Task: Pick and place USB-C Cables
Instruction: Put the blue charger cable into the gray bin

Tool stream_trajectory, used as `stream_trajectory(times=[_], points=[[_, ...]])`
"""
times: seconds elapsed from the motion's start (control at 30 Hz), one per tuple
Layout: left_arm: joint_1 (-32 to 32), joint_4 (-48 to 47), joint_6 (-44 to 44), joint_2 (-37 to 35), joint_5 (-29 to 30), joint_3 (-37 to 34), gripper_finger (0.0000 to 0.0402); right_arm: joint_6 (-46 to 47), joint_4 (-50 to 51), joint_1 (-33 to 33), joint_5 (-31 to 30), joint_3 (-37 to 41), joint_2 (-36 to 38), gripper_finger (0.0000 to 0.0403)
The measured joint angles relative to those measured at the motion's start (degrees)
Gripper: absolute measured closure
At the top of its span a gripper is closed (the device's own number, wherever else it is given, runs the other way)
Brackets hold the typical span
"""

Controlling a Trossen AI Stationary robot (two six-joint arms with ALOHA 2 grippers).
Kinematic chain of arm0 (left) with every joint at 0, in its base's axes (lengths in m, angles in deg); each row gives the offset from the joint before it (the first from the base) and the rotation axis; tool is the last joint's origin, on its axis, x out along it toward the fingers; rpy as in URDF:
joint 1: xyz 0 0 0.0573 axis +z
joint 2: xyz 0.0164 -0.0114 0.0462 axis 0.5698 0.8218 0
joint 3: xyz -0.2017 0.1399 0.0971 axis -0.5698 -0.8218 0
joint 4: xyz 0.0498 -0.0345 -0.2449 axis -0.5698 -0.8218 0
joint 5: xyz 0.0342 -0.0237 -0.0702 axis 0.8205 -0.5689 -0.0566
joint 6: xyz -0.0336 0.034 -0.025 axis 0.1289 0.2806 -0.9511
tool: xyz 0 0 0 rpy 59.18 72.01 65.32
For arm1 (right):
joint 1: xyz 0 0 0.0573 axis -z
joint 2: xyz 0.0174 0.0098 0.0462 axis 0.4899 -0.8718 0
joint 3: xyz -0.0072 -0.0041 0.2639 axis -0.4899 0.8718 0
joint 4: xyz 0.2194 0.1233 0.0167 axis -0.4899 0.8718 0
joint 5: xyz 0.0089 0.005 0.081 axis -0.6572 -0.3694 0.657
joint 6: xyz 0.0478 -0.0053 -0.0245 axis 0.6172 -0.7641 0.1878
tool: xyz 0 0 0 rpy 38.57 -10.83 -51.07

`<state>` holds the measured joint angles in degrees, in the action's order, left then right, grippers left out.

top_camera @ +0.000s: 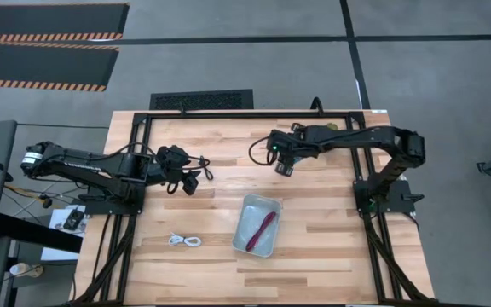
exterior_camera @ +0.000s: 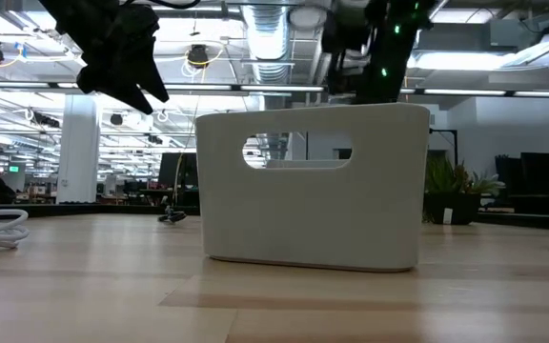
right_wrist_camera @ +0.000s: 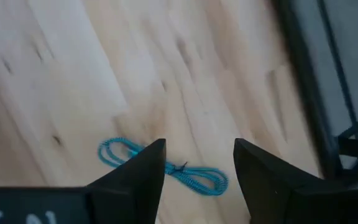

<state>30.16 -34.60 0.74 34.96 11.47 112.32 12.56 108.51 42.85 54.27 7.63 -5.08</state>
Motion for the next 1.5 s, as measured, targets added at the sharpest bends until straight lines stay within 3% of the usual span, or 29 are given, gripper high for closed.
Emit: stream_trajectory(times=[0.13,0.37,0.67,1.1,1.27,1.5], points=[[0.0,0.0,0.0,0.0,0.0,0.0,0.0157,-4.7,0.6,1.5,4.5,2.1,-1.7,0.0162],[0.0,0.0,-0.5,0.4,0.0,0.0,0.0157,-15.1,-2.9,3.6,7.1,6.0,-4.4,0.0129],[0.0,0.0,-0.6,0.8,0.2,0.0,0.0157,-25.2,-3.9,5.2,9.9,6.0,-8.4,0.0127],[0.0,0.0,-0.6,0.8,1.1,0.0,0.0157,-28.9,-5.6,5.9,11.5,5.8,-13.8,0.013],[0.0,0.0,-0.6,0.8,1.1,0.0,0.0157,-28.8,-5.8,6.3,13.1,6.0,-13.6,0.0169],[0.0,0.0,-0.6,0.8,1.4,0.0,0.0157,-28.6,-5.3,8.4,18.1,6.0,-13.7,0.0282]])
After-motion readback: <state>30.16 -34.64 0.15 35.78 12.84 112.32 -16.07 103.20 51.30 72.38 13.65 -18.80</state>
